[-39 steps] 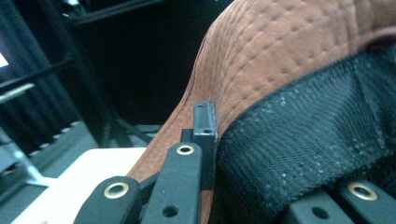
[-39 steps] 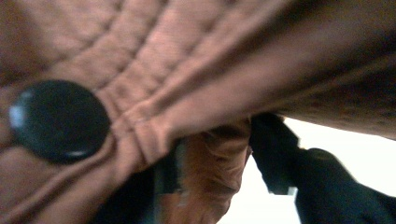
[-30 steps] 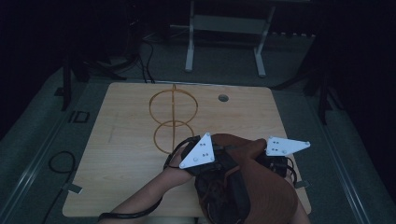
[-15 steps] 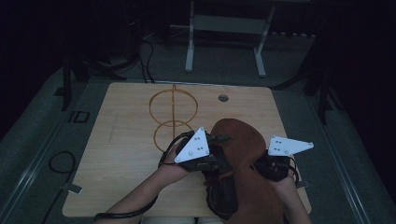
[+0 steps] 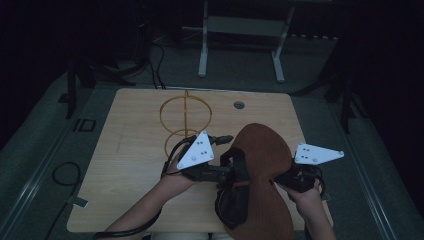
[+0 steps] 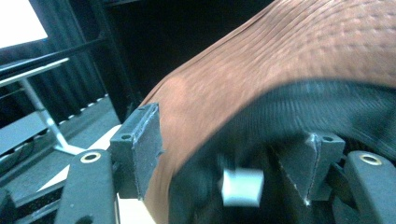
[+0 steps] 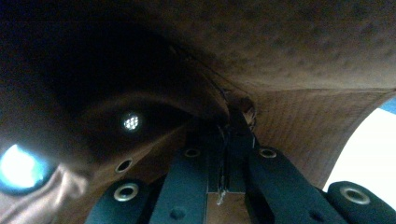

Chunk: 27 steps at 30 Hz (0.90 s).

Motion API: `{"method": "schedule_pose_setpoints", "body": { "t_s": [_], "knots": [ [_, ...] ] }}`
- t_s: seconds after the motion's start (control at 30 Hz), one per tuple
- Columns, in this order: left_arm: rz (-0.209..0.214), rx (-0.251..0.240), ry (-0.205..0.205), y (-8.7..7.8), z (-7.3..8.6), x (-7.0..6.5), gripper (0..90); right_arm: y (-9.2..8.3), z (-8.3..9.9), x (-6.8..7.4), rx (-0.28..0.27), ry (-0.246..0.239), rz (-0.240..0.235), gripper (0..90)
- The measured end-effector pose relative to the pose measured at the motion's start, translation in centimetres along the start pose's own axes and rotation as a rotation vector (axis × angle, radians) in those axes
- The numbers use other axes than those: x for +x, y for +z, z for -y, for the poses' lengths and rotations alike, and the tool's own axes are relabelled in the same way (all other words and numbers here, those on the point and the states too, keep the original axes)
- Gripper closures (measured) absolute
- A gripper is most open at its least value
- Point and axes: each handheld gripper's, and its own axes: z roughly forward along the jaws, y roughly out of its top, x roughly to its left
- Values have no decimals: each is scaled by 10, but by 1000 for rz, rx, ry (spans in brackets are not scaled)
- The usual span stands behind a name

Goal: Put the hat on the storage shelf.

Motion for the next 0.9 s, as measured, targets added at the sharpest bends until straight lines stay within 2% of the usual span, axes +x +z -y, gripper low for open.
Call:
{"method": "schedule_pose_setpoints", "body": {
  "t_s": [0.07,0.2,0.5,0.73,0.87,0.9],
  "knots": [
    [-15,0,-18,-5,2,4,345,-5,-1,-3,-11,6,9,884],
    [-43,10,-25,-14,8,9,345,-13,-3,-9,-26,12,49,883],
    [-82,63,-68,-34,36,16,345,-23,-5,-33,-56,47,138,883],
    [-124,100,-88,-52,63,17,345,-26,-18,-53,-86,62,193,883],
    [-145,125,-120,-63,82,19,346,-26,-27,-62,-107,60,226,883],
    [-162,140,-130,-66,87,19,346,-25,-28,-64,-110,63,227,883]
  ]
}}
